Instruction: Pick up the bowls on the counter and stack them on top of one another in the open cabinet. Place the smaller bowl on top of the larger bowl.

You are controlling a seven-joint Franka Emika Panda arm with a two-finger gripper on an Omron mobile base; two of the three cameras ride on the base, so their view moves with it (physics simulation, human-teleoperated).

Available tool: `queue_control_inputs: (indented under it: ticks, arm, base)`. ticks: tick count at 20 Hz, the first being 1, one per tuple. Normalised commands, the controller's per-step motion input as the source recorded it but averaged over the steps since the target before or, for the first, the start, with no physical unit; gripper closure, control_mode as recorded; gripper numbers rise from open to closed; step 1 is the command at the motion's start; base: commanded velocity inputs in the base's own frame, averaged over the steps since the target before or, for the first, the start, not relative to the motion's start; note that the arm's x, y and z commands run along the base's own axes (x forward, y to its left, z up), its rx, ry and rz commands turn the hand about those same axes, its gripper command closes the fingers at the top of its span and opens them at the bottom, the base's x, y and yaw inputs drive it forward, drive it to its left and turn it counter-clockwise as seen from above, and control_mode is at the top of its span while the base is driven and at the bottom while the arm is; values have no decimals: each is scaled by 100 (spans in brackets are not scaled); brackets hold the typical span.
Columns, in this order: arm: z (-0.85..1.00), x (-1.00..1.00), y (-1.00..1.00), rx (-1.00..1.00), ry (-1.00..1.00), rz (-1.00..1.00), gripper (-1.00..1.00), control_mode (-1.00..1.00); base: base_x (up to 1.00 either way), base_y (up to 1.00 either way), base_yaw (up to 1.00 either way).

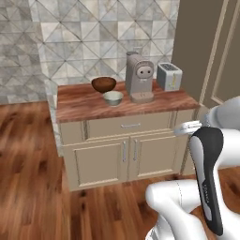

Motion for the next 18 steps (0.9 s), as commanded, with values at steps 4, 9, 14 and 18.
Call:
queue_control_inputs:
  ticks: [4,9,14,18]
  arm:
    - [0,0,0,0,0,0,-100,100]
    - [0,0,0,0,0,0,-100,100]
    - [0,0,0,0,0,0,-100,100]
    - [0,0,0,0,0,0,-100,100]
  base:
    - [-4,63,0]
    - [-3,58,0]
    - [0,54,0]
    - [1,51,0]
